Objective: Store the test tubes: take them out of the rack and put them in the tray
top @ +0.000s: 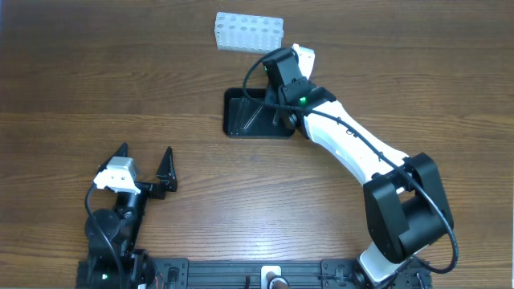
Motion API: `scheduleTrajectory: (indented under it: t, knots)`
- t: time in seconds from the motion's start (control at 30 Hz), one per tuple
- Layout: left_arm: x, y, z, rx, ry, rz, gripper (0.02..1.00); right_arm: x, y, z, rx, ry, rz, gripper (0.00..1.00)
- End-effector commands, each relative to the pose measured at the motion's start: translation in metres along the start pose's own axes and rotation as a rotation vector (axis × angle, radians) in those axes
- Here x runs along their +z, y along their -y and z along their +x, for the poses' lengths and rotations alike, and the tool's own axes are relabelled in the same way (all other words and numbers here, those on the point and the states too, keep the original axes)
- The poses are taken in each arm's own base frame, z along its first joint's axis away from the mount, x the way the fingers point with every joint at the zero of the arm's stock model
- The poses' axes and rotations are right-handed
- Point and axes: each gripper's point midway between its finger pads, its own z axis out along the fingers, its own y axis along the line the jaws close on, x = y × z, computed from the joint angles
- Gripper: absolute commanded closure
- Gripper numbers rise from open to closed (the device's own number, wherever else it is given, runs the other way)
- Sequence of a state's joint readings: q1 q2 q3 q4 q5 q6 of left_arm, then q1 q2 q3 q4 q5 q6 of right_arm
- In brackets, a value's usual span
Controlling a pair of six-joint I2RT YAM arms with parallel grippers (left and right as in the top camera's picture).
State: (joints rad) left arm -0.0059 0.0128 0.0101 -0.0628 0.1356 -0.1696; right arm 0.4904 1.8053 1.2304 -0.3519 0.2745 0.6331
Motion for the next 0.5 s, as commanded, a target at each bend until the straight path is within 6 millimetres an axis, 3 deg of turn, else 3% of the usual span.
scheduleTrajectory:
  t: [0.03,0.5]
  knots:
    - [-0.0001,0.0001,0.0011,-0.006,0.0,0.004,0.018,-0.0035,0.0029,0.0008,0.044,0.007,-0.001,0.989]
    - [-0.0001,0.0002,0.0011,-0.006,0.0,0.004,0.018,-0.0006,0.0024,0.0066,0.053,0.009,-0.007,0.956]
